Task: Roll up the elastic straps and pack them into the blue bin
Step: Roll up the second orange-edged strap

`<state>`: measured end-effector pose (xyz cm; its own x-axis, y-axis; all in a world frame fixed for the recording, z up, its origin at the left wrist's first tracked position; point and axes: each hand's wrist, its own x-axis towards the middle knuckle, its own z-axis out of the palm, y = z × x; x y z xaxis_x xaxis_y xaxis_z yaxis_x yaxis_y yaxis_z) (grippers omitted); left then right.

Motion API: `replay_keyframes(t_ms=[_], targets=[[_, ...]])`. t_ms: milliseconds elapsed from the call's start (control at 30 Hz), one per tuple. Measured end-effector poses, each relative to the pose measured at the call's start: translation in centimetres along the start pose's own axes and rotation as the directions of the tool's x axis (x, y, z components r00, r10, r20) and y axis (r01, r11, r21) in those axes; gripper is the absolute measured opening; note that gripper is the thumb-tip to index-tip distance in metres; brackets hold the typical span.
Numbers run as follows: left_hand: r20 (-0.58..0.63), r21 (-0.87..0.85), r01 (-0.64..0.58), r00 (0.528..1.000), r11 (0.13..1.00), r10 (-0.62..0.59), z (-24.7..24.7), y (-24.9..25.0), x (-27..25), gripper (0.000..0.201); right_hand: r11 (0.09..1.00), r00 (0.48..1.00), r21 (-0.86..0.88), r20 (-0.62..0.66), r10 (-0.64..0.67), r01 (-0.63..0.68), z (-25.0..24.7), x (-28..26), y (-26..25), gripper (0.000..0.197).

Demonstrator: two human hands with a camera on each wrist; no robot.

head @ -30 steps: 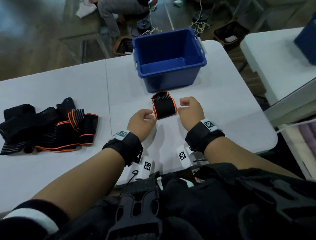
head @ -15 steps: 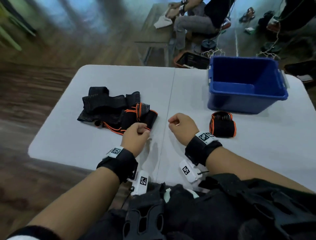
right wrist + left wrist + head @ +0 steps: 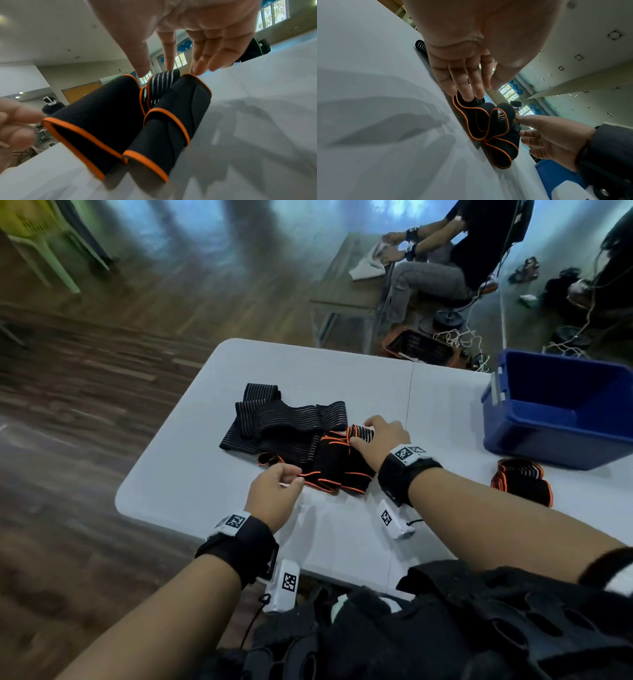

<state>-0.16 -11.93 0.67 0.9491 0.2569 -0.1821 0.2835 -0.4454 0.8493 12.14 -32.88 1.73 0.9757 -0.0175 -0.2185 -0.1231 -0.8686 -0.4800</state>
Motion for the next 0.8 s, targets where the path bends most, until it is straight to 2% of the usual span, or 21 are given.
replay_keyframes(t_ms=[100, 200, 300, 567, 700, 800], targets=[[0.015, -0.009, -0.004, 1.000, 1.000, 0.004, -1.2, -1.0, 0.5, 0.010, 0.999, 1.000, -0.041, 0.021, 0.002, -0.001, -0.3, 0.6, -1.1, 0.052], [0.029, -0.023, -0.007, 1.000, 1.000, 0.008, -2.1, -1.5, 1.2, 0.012, 0.999, 0.999, 0.040, 0.004, 0.031, -0.032, -0.8, 0.9, -1.6, 0.025], [0.040, -0.029, -0.035, 0.999, 0.999, 0.036, -2.7, -1.3, 2.1, 0.014, 0.990, 0.996, 0.127, -0.051, 0.067, -0.060, -1.3, 0.8, -1.7, 0.016], [0.107, -0.013, -0.215, 0.971, 0.977, 0.215, -0.2, 3.7, 5.4, 0.008, 0.966, 0.980, 0.257, -0.197, 0.039, 0.013, -4.2, -0.7, -0.6, 0.016], [0.171, 0.075, -0.280, 0.949, 0.957, 0.264, 2.7, 6.3, 6.6, 0.012, 0.944, 0.964, 0.327, -0.261, 0.052, 0.037, -5.9, -1.5, 0.3, 0.020], [0.211, 0.129, -0.297, 0.940, 0.946, 0.267, 5.0, 7.8, 6.8, 0.014, 0.934, 0.965, 0.355, -0.257, 0.057, 0.039, -6.7, -2.2, 1.1, 0.020]])
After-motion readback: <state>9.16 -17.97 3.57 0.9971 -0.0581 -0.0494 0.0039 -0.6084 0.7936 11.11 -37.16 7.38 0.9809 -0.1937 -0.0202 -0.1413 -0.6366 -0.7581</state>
